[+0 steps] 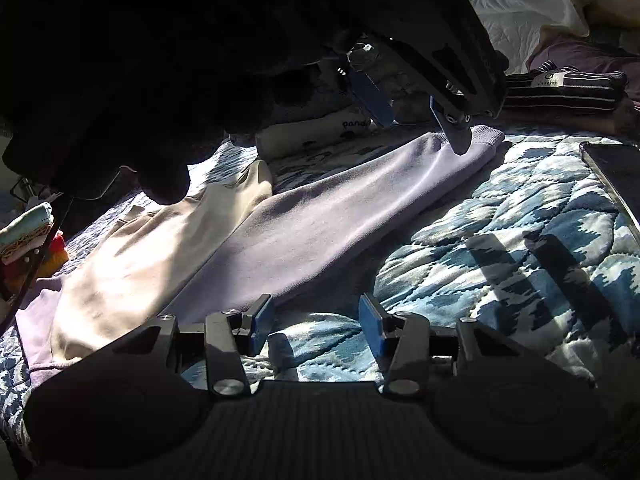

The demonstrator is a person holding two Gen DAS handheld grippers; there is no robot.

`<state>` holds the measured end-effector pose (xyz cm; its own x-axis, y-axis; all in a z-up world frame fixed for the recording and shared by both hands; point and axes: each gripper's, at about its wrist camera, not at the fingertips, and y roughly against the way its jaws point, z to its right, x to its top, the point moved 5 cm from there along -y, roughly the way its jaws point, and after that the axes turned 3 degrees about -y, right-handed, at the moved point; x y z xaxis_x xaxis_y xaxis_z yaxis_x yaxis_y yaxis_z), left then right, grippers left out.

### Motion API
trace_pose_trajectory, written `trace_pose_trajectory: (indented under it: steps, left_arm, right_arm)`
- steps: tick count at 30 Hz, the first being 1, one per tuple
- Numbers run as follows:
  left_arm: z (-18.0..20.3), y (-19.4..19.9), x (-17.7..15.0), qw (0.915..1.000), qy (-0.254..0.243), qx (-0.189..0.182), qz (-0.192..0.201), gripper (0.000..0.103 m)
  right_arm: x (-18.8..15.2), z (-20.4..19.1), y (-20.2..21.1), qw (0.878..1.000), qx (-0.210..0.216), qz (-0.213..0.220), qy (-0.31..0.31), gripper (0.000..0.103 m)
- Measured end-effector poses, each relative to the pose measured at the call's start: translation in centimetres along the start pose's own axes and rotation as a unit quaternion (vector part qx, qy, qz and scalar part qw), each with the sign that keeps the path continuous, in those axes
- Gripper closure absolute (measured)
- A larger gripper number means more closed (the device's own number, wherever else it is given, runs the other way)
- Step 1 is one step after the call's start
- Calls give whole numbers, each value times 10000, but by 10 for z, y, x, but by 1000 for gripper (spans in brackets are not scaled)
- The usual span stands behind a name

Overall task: Fold clothes
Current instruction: 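Grasp the lavender cuff with the left tool and lift it up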

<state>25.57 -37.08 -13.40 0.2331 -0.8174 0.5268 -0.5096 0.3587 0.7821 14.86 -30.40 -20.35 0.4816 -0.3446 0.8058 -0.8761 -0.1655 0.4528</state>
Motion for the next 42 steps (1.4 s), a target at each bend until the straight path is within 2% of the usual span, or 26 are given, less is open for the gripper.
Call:
trace_pose_trajectory:
  steps: [4, 5, 10, 12, 15, 17, 23, 25, 26, 28, 32, 35, 39, 42]
  left_arm:
    - [31, -28, 13, 9960, -694, 389, -398, 44]
    - [36, -34, 14, 9941, -828, 487, -495, 45]
    - [59, -60, 23, 9732, -1643, 1335, -899, 46]
    - [66, -68, 29, 9601, -1966, 1711, -1014, 46]
    - [67, -80, 38, 9463, -2148, 2150, -1107, 47]
    - [62, -88, 41, 9437, -2058, 2287, -1214, 58]
    - [52, -99, 43, 9483, -1714, 2357, -1255, 78]
    - [50, -103, 44, 9492, -1708, 2325, -1258, 88]
    - [49, -104, 45, 9507, -1690, 2271, -1262, 91]
    - [42, -99, 48, 9592, -1449, 2094, -1226, 96]
    - [13, -74, 54, 9779, -763, 1696, -958, 98]
    - [-18, -45, 58, 9871, -181, 1456, -632, 98]
    - [-48, 7, 54, 9903, 511, 1290, -106, 98]
    - [-71, 55, 43, 9861, 1034, 1257, 338, 98]
  right_arm:
    - [-12, -17, -1, 9954, -156, 140, 934, 35]
    - [-16, -21, -2, 9927, -206, 170, 1176, 34]
    - [-21, -25, -3, 9881, -202, 256, 1505, 31]
    - [-20, -26, -1, 9874, -171, 267, 1547, 31]
    - [-21, -26, 1, 9865, -139, 279, 1605, 31]
    - [-20, -25, 0, 9865, -117, 273, 1611, 31]
    - [-19, -26, -1, 9858, -86, 245, 1658, 31]
    - [-18, -26, -1, 9857, -86, 231, 1666, 31]
    - [-18, -26, -1, 9862, -77, 220, 1640, 31]
    - [-15, -24, 1, 9880, -52, 201, 1534, 31]
    - [-7, -17, 8, 9933, -55, 250, 1131, 31]
    - [1, -8, 12, 9966, -105, 333, 749, 31]
    - [6, -1, 11, 9988, -103, 297, 384, 31]
    - [8, -6, 8, 9991, -27, 246, 356, 31]
